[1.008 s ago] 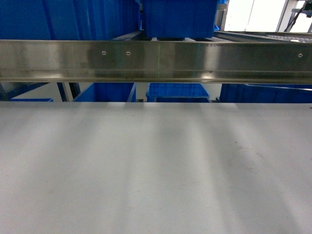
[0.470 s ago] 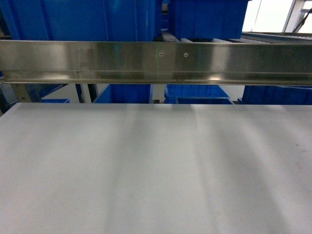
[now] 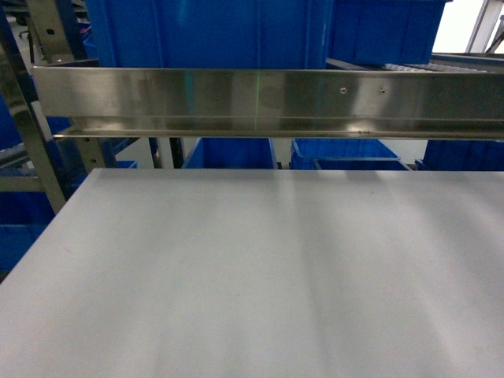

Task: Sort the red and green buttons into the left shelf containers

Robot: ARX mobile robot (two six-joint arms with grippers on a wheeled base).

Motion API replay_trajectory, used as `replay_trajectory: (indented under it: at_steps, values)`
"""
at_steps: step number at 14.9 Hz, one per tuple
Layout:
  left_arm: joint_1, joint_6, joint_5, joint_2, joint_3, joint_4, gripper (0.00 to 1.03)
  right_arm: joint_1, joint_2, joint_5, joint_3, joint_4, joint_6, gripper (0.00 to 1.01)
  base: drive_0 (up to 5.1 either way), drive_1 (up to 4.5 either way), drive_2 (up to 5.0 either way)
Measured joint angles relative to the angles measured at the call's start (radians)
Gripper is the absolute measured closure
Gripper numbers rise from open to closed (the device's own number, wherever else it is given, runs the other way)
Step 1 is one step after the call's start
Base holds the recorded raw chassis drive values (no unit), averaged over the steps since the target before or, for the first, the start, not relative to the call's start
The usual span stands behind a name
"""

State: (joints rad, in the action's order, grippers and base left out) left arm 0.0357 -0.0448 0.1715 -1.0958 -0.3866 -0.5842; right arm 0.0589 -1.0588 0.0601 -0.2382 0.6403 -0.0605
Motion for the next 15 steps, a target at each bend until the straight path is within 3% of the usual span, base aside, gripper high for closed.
replay_trajectory:
  at_steps: [15]
  values:
    - [0.002, 0.000, -0.003, 0.000, -0.001, -0.002, 0.71, 0.000, 0.000, 0.000, 0.000, 0.001, 0.000, 0.76, -4.9, 2.50, 2.5]
